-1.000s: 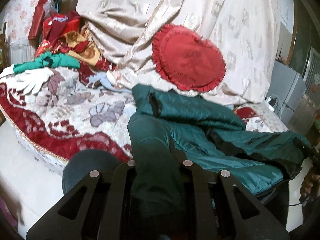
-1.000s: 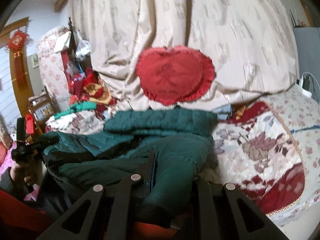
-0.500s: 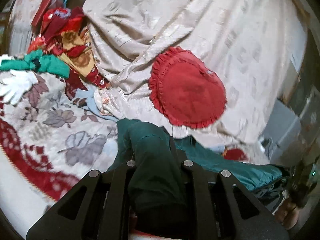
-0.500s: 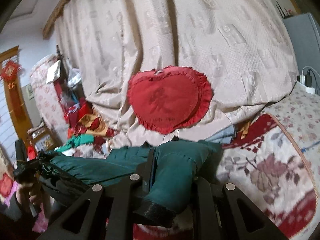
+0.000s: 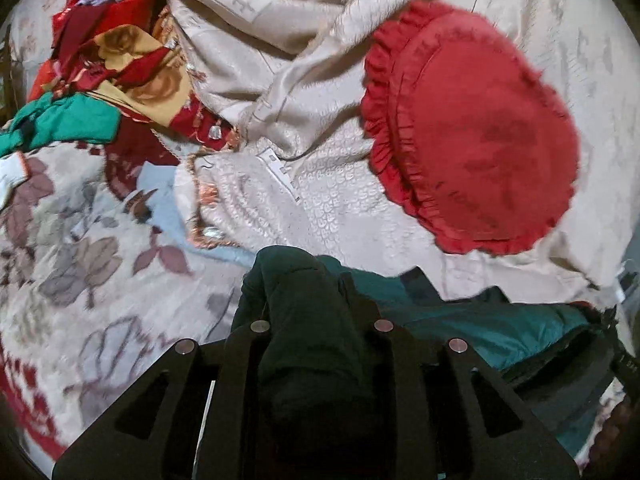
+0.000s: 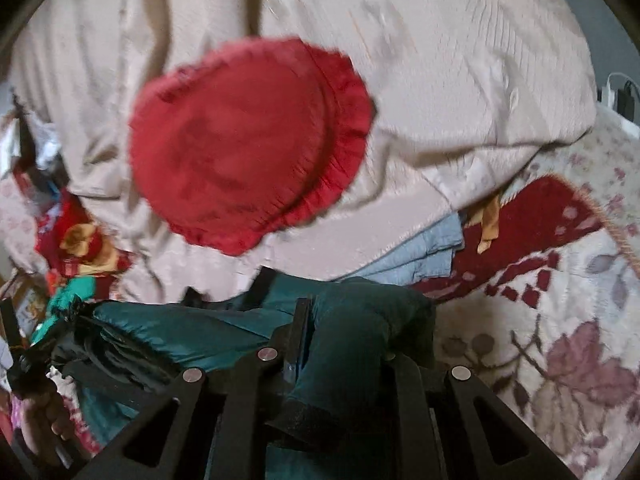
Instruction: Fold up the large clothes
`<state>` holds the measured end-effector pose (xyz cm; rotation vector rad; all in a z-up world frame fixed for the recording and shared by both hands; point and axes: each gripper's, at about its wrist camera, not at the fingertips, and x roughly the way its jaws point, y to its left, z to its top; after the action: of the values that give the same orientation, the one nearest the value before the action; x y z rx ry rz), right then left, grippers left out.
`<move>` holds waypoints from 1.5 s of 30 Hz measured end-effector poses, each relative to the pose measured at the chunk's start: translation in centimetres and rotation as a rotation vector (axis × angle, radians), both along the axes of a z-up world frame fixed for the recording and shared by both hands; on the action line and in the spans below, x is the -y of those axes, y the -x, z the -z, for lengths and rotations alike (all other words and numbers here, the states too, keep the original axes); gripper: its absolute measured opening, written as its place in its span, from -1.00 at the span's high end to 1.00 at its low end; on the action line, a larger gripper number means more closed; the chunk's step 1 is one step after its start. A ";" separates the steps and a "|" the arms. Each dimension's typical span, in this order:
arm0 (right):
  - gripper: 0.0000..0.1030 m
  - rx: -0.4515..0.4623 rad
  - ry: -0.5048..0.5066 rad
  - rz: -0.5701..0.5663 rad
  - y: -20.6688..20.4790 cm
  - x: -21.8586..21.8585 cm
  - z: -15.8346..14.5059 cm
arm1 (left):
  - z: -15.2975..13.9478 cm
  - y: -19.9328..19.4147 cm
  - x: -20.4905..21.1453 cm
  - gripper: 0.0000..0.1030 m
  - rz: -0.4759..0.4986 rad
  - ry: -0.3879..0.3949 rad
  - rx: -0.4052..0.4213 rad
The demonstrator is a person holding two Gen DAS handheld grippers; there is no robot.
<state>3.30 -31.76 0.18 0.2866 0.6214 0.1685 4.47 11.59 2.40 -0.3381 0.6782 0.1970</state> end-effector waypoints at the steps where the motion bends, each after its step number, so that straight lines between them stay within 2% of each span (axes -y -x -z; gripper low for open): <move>1: 0.76 -0.023 -0.009 0.012 -1.3 0.1 0.5 | 0.4 -0.7 0.1 0.63 -0.004 -0.014 -0.001; 3: 0.76 -0.049 -0.025 0.014 -3.7 0.3 1.6 | 1.8 -2.3 0.1 0.60 -0.008 -0.029 -0.028; 7: 0.70 -0.137 -0.056 -0.033 -7.3 -0.1 5.2 | 5.4 -4.2 -1.0 0.56 -0.008 0.025 -0.091; 10: 0.63 -0.142 -0.041 -0.061 -8.1 -1.0 6.0 | 5.5 -4.6 -0.9 0.56 -0.002 0.021 -0.108; 13: 0.61 -0.167 -0.039 -0.062 -8.4 -1.1 6.1 | 5.3 -4.2 -1.1 0.47 0.006 0.060 -0.104; 15: 0.54 -0.177 -0.068 -0.049 -8.1 -0.7 5.7 | 4.9 -4.1 -1.8 0.27 0.024 0.134 -0.101; 16: 0.51 -0.180 -0.091 -0.041 -7.7 -0.5 5.4 | 4.7 -3.8 -2.4 0.16 0.038 0.204 -0.085; 18: 0.36 -0.179 -0.151 -0.032 -7.2 -0.1 4.7 | 4.1 -3.3 -3.7 -0.40 0.068 0.385 -0.011; 19: 0.35 -0.169 -0.197 -0.029 -6.7 0.4 4.3 | 3.7 -3.1 -4.4 -0.50 0.081 0.470 0.026; 20: 0.26 -0.155 -0.246 -0.026 -6.2 0.8 4.0 | 3.2 -2.7 -5.2 -0.56 0.088 0.544 0.070; 22: -0.11 -0.113 -0.357 -0.033 -5.2 1.8 3.2 | 2.1 -2.2 -6.0 -0.56 0.100 0.590 0.140; 23: -0.39 -0.097 -0.381 -0.026 -4.9 1.9 2.9 | 1.4 -1.9 -6.2 -0.56 0.100 0.577 0.168; 24: -0.43 -0.066 -0.395 -0.010 -4.4 2.0 2.4 | 0.9 -1.7 -6.1 -0.56 0.100 0.554 0.185; 26: -0.43 -0.005 -0.372 0.002 -3.6 1.8 1.1 | -0.3 -1.5 -5.3 -0.57 0.116 0.481 0.211; 30: -0.43 0.087 -0.256 -0.020 -3.0 0.2 -1.0 | -1.5 -2.4 -2.5 -0.57 0.158 0.337 0.185; 33: -0.43 0.049 -0.114 -0.056 -4.8 -2.2 -1.4 | -1.9 -4.5 1.1 -0.57 0.152 0.120 0.123; 35: -0.43 -0.008 0.053 -0.069 -6.2 -4.5 -1.1 | -1.5 -5.6 3.1 -0.57 0.175 0.009 0.089; 37: -0.43 -0.094 0.176 -0.087 -7.7 -6.4 0.2 | 0.2 -7.3 4.8 -0.57 0.209 -0.079 0.018; 39: -0.43 -0.178 0.228 -0.110 -8.9 -7.4 2.2 | 3.1 -8.9 5.5 -0.57 0.205 -0.168 -0.106; 40: -0.44 -0.215 0.245 -0.112 -9.7 -7.6 3.4 | 4.8 -9.8 5.5 -0.57 0.206 -0.181 -0.176; 41: -0.48 -0.226 0.250 -0.119 -10.0 -7.4 4.3 | 5.9 -10.2 5.4 -0.57 0.215 -0.159 -0.210; 45: -0.65 -0.241 0.219 -0.154 -11.2 -6.4 6.6 | 7.1 -11.0 4.8 -0.60 0.211 -0.130 -0.225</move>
<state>14.52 -25.34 -6.46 0.0469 0.8946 0.2137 15.51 6.79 -4.71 -0.1184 0.9134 0.0782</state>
